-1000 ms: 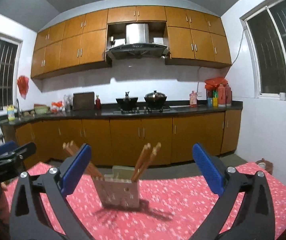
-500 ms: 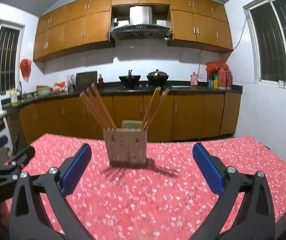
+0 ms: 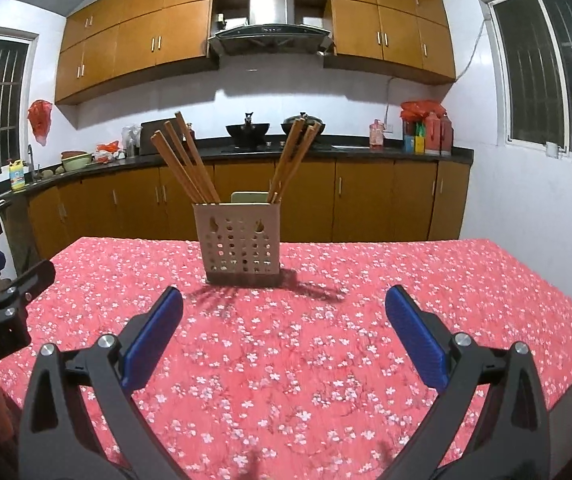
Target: Organize utensils
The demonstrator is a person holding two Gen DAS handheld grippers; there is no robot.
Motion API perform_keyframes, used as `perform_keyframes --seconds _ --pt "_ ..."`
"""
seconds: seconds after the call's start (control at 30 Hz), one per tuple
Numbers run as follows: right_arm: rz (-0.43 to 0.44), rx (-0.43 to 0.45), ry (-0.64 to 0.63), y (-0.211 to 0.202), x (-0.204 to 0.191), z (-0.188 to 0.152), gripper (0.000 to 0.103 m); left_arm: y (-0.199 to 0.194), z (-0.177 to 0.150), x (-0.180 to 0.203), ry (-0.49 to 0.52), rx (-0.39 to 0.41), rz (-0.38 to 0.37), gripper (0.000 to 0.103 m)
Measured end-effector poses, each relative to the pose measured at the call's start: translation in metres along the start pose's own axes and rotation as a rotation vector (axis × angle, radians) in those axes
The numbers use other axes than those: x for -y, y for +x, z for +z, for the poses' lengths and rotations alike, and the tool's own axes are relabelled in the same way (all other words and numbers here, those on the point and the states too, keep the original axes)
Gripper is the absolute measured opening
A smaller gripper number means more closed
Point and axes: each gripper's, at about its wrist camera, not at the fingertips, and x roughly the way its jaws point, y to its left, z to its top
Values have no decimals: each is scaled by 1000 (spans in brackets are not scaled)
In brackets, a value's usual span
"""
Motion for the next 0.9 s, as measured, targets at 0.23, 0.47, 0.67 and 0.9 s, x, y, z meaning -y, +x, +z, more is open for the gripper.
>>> perform_keyframes --seconds 0.23,0.47,0.67,0.9 --pt "-7 11 -13 -1 0 -2 99 -4 -5 -2 -7 7 0 101" --pt "0 4 -15 0 1 -3 99 -4 -7 -2 -6 -1 -2 101" --pt "5 -3 -5 2 2 -3 99 -4 -8 -2 -7 -5 -3 101" --pt "6 -3 -2 2 3 -2 99 -4 -9 -2 -5 -9 -4 101"
